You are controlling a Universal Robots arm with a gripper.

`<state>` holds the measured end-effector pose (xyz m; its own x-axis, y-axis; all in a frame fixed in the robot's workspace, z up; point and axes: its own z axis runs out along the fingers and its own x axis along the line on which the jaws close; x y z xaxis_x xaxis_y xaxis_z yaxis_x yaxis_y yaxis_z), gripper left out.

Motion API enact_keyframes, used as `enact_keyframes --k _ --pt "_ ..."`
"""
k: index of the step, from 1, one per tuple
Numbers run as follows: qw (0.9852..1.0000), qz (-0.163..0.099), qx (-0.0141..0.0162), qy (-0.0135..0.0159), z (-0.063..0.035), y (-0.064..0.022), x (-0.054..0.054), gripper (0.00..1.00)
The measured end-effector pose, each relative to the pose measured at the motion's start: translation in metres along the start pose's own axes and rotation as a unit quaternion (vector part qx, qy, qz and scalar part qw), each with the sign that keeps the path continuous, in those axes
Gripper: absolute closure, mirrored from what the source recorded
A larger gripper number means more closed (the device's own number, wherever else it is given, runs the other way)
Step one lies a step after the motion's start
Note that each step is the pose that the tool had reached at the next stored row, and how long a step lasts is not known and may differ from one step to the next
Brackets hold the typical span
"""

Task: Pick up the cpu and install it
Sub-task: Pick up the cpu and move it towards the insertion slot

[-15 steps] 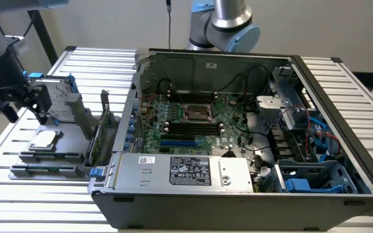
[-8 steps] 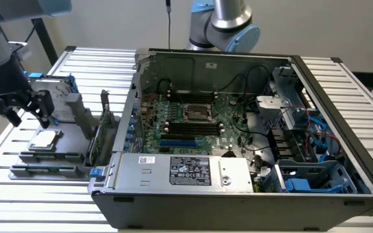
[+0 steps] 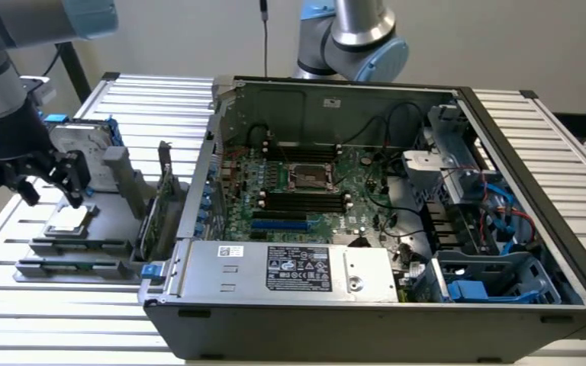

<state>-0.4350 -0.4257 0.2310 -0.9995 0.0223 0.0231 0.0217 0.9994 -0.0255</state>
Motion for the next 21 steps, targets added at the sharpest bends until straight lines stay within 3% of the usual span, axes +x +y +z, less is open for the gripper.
enact_keyframes --k 13,21 --pt "1.0 0.001 -0.0007 0.0001 0.0236 0.0003 -0.002 0.29" --pt "0.9999 0.01 -0.009 0.0004 0.0293 0.0004 -0.001 0.29"
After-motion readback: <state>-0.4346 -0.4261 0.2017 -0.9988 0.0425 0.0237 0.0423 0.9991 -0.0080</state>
